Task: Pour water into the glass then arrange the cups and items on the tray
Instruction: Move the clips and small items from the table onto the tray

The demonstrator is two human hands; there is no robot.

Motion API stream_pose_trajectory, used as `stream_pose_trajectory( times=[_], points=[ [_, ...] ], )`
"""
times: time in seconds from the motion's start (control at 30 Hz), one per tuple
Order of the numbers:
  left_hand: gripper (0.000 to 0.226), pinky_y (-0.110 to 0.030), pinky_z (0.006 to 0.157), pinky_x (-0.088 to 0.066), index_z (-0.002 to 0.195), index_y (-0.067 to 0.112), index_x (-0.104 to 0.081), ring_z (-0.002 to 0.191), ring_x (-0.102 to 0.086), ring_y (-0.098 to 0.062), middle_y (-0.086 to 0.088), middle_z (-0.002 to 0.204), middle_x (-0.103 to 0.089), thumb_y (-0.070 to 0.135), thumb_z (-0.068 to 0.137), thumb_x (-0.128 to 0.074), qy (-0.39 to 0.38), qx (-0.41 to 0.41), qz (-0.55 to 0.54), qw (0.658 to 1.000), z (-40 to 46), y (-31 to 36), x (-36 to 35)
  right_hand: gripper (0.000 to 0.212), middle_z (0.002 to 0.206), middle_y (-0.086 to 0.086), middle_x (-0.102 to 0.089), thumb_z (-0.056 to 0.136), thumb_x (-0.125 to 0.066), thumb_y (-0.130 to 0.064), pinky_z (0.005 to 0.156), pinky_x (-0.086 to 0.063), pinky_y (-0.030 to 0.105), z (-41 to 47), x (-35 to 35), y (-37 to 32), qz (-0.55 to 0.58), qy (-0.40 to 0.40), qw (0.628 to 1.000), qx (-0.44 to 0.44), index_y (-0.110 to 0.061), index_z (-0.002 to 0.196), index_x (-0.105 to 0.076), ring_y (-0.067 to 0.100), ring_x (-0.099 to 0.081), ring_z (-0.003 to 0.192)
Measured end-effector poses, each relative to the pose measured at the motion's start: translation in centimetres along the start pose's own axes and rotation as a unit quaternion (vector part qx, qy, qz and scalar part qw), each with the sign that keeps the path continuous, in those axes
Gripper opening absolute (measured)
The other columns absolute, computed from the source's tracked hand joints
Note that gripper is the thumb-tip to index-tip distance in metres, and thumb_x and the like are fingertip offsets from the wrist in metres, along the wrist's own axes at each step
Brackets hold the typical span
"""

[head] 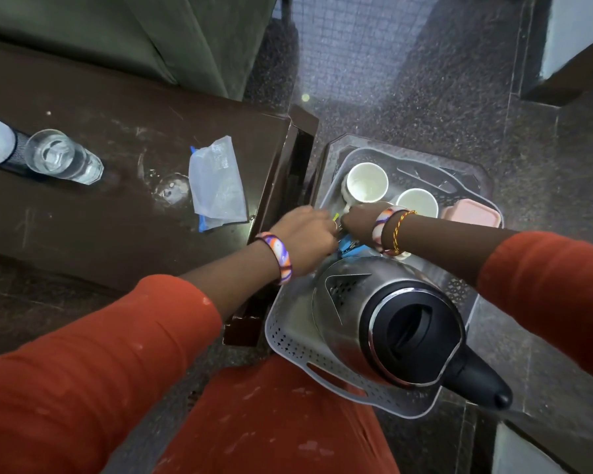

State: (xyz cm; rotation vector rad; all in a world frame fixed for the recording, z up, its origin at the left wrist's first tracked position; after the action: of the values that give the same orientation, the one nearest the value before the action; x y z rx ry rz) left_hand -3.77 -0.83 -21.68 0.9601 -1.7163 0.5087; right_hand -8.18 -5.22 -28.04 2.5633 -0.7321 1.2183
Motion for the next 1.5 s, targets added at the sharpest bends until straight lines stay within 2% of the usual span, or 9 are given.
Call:
stream_pose_trajectory(
  times=[0.17,0.47,0.73,0.83,0.9,1.0,1.07,1.27,1.5],
  points=[
    [0.032,-0.045,0.114,-0.018,0.115,0.013,-0.062,0.118,-0.05,-0.033,-0.009,0.114,-0.066,0.01,0.091,-0.041,-0.089,-0.061,0.141,0.984,1.2,1.5,-3.3,0.021,0.101,0.015,-0.068,0.09,-0.046,-0.005,0.069,-0.052,0.038,-1.5,1.5,-0.1,-0.027,0.041,0.999,-0.008,-0.002,0.1,-0.064,0.035,-0.067,0.093],
    [0.039,-0.046,0.117,-0.008,0.129,0.0,-0.047,0.128,-0.038,-0.042,-0.023,0.133,-0.049,0.009,0.096,-0.029,-0.109,-0.003,0.153,0.982,1.4,1.1,-3.7,0.023,0.108,0.014,-0.065,0.091,-0.042,-0.002,0.073,-0.053,0.04,-1.7,1.2,0.4,-0.004,0.041,0.999,-0.031,-0.003,0.109,-0.057,0.035,-0.065,0.097],
    [0.033,-0.051,0.116,-0.01,0.12,0.003,-0.056,0.124,-0.043,-0.041,-0.018,0.121,-0.061,0.01,0.094,-0.037,-0.109,-0.032,0.178,0.977,1.2,1.5,-2.6,0.027,0.096,0.02,-0.064,0.082,-0.051,0.002,0.06,-0.038,0.031,-2.8,1.0,1.7,0.102,0.049,0.989,-0.093,-0.005,0.108,-0.048,0.036,-0.065,0.087],
    [0.029,-0.046,0.108,-0.027,0.111,0.008,-0.061,0.11,-0.053,-0.035,-0.013,0.109,-0.065,0.01,0.09,-0.041,-0.065,-0.056,0.136,0.987,0.4,1.3,-1.1,0.022,0.095,0.018,-0.063,0.08,-0.054,-0.001,0.057,-0.034,0.027,-3.2,2.4,1.7,0.078,0.037,0.99,-0.107,-0.007,0.101,-0.057,0.036,-0.065,0.084],
    [0.028,-0.04,0.092,-0.039,0.108,0.011,-0.062,0.103,-0.057,-0.033,-0.01,0.106,-0.065,0.011,0.088,-0.042,-0.053,-0.066,0.096,0.992,0.0,1.1,-0.4,0.018,0.095,0.018,-0.064,0.083,-0.053,-0.005,0.054,-0.034,0.025,-3.3,3.1,2.0,0.074,0.02,0.99,-0.114,-0.007,0.099,-0.062,0.035,-0.063,0.079],
    [0.023,-0.034,0.067,-0.041,0.104,0.014,-0.061,0.096,-0.062,-0.034,-0.009,0.102,-0.065,0.013,0.087,-0.045,-0.045,-0.048,0.016,0.998,-1.2,-0.3,0.5,0.016,0.091,0.019,-0.069,0.079,-0.055,-0.006,0.054,-0.033,0.02,-3.1,5.2,1.4,0.104,-0.014,0.991,-0.089,-0.005,0.089,-0.068,0.034,-0.063,0.082],
    [0.023,-0.033,0.062,-0.039,0.106,0.017,-0.061,0.096,-0.063,-0.033,-0.008,0.102,-0.065,0.016,0.088,-0.046,-0.025,-0.025,-0.016,0.999,-2.5,-1.8,1.5,0.013,0.088,0.015,-0.072,0.076,-0.058,-0.006,0.056,-0.033,0.02,-2.9,7.5,0.6,0.121,-0.025,0.99,-0.072,-0.007,0.081,-0.07,0.03,-0.061,0.079],
    [0.032,-0.037,0.071,-0.049,0.114,0.018,-0.062,0.103,-0.061,-0.034,-0.011,0.109,-0.064,0.019,0.091,-0.04,0.036,0.072,-0.088,0.993,-8.3,-8.7,4.0,0.015,0.087,0.014,-0.072,0.077,-0.057,-0.007,0.057,-0.029,0.019,0.0,16.3,-4.5,0.09,0.008,0.995,-0.028,-0.009,0.082,-0.071,0.03,-0.064,0.081],
    [0.031,-0.036,0.086,-0.047,0.118,0.024,-0.061,0.113,-0.057,-0.029,-0.007,0.12,-0.064,0.026,0.092,-0.045,0.088,0.209,-0.202,0.953,-19.0,-21.8,3.3,0.014,0.094,0.013,-0.073,0.078,-0.06,-0.008,0.068,-0.04,0.023,9.0,27.1,-14.2,0.106,0.041,0.993,0.034,-0.011,0.086,-0.071,0.03,-0.065,0.089]
  ],
)
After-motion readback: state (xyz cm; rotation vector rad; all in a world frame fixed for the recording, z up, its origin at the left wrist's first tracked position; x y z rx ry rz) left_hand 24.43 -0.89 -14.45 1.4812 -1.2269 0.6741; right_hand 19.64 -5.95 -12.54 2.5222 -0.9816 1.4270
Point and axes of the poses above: each hand's wrist, its own z-axis towards the middle knuckle, its own x-axis out of the back of the hand, y = z × x, the point moved 8 cm from there along z, towards the middle knuckle
